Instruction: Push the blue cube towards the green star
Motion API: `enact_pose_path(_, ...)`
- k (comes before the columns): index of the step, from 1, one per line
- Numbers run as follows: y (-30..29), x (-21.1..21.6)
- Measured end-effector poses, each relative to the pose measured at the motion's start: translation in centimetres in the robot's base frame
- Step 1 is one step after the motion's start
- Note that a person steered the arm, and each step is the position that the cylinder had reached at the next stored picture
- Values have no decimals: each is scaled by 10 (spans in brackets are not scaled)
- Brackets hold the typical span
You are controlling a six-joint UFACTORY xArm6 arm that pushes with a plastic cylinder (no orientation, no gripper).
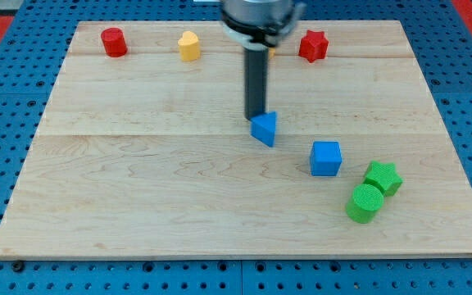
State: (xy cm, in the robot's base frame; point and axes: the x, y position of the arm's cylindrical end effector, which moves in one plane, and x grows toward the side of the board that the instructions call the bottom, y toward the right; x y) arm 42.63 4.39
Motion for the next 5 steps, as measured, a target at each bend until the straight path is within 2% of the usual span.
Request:
enact_pose_path(1, -8, 13)
enact_pose_path(2, 23, 52)
enact_pose_path(3, 52, 69)
enact_pose_path(4, 21, 34)
enact_pose_path(5, 52, 25)
